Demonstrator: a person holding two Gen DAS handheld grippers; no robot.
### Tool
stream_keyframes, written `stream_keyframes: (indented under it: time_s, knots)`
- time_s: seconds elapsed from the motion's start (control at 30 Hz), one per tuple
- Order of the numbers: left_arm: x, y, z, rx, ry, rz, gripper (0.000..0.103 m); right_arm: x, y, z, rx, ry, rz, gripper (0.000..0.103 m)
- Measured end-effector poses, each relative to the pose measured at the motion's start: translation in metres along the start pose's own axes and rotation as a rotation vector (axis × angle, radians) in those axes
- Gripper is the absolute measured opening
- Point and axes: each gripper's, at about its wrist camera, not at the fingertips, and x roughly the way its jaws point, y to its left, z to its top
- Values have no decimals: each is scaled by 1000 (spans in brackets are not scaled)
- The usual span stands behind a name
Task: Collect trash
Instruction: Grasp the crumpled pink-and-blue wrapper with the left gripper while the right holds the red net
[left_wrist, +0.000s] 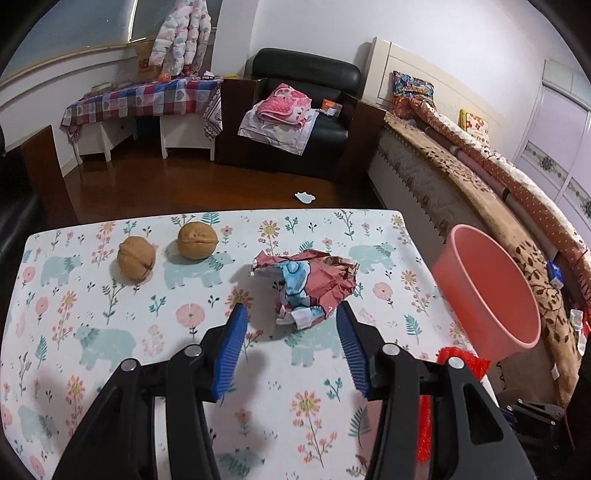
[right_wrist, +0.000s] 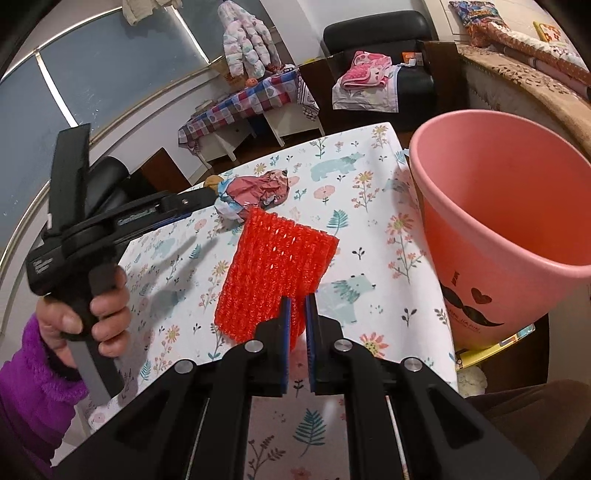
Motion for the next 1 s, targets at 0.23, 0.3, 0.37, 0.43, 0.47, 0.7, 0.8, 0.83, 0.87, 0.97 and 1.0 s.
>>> stream_keyframes:
  time_s: [0.23, 0.3, 0.37, 0.43, 0.47, 0.7, 0.8, 0.83, 0.87, 0.97, 1.0]
  knots:
    - [24, -14, 9, 32, 14, 8, 52, 1, -5, -1, 21, 0, 26, 8]
    - [31, -17, 12, 32, 18, 20, 52, 2, -4, -1, 16, 1, 35, 8]
    - [39, -18, 13, 25, 26, 35, 52, 2, -5, 0, 20, 1, 40, 8]
    - [44, -16, 14, -1, 35, 37, 52, 1, -5, -1, 27, 0, 46, 8]
    - [45, -14, 14, -17, 38, 28, 47, 1, -6, 0, 29, 0, 48, 8]
    - [31, -3, 6, -65, 19, 10, 25, -1, -9, 1, 40, -11, 55, 8]
    - [16, -5, 1, -61, 5, 0, 11, -2, -9, 1, 42, -18, 54, 8]
    - [11, -6, -1, -59, 2, 0, 11, -3, -10, 1, 42, -20, 53, 8]
    - [5, -7, -3, -56, -4, 5, 10, -3, -10, 2, 43, -22, 53, 8]
    - [-14, -11, -10, -41, -29, 12, 8, -3, -10, 2, 44, -27, 50, 8]
    - [-22, -12, -13, -37, -39, 14, 7, -4, -10, 2, 43, -30, 50, 8]
